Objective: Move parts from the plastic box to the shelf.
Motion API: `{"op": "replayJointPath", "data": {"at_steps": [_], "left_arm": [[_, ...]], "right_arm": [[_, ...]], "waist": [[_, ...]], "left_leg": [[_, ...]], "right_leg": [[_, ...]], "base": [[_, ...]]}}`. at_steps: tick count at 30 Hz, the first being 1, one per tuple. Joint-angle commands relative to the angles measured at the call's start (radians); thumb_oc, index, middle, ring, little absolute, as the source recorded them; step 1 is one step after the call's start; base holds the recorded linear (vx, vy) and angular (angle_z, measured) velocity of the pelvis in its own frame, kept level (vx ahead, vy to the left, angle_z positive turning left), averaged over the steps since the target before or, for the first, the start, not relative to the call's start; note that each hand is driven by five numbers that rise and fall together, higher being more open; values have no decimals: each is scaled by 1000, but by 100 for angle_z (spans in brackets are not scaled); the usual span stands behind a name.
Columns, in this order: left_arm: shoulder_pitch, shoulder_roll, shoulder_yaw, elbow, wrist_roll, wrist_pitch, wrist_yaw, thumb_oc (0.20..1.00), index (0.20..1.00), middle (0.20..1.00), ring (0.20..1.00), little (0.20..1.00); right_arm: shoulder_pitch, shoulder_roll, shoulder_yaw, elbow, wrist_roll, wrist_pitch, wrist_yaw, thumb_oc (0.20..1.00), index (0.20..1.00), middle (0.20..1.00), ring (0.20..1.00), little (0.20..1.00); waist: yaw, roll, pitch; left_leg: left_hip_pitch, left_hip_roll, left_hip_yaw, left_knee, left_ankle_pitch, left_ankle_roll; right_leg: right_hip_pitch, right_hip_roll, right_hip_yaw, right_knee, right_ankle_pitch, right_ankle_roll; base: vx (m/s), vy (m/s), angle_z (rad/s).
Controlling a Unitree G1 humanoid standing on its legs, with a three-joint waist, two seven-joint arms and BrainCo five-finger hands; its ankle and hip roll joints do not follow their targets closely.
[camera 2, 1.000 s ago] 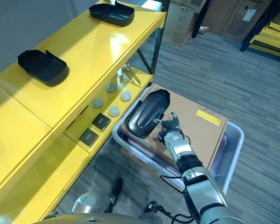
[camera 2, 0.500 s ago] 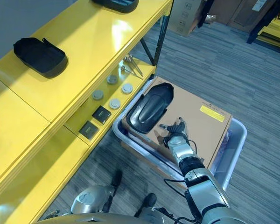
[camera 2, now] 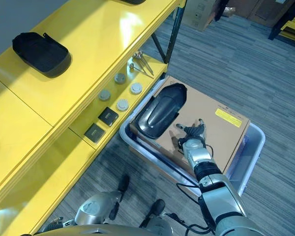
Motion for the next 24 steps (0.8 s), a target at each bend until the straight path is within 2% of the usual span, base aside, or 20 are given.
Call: {"op": "replayJointPath", "data": {"at_steps": [1, 6, 13, 17, 24], "left_arm": [[13, 49, -55, -13, -13, 1, -4, 1000, 1000, 1000, 1000, 1000], [27, 48, -51, -8, 6, 6, -4, 1000, 1000, 1000, 1000, 1000], [42, 50, -42, 4, 28, 16, -7, 1000, 1000, 1000, 1000, 1000], [44, 50, -47, 1, 27, 22, -6, 1000, 1000, 1000, 1000, 1000], [31, 59, -64, 0, 20, 13, -6, 1000, 1000, 1000, 1000, 1000]], "right_arm": [[-10, -21, 17, -76, 10, -47, -48, 1000, 1000, 1000, 1000, 1000], [-14, -18, 15, -110, -5, -22, -49, 1000, 1000, 1000, 1000, 1000], [-24, 6, 56, -99, -39, 82, -27, 1000, 1000, 1000, 1000, 1000], [-23, 17, 88, -60, -75, 142, -49, 1000, 1000, 1000, 1000, 1000], [-59, 15, 122, 50, -80, 167, -80, 1000, 1000, 1000, 1000, 1000]], "waist": [[39, 3, -36], [44, 0, -49], [59, -4, -68], [66, -3, -67], [88, -1, -50]], "left_leg": [[-43, 52, 27, 103, -90, -21], [-25, 54, 28, 100, -94, -21], [-5, 54, 27, 95, -99, -23], [-7, 53, 24, 99, -99, -23], [-33, 47, 11, 115, -98, -23]], "right_leg": [[-72, -97, 79, 81, 31, 81], [-56, -98, 78, 80, 27, 81], [-33, -102, 68, 76, 23, 82], [-30, -105, 64, 77, 23, 83], [-37, -109, 55, 80, 25, 87]], "base": [[48, -12, 4], [52, -4, 2], [46, 11, 3], [7, 16, 3], [-16, 22, 6]]}}
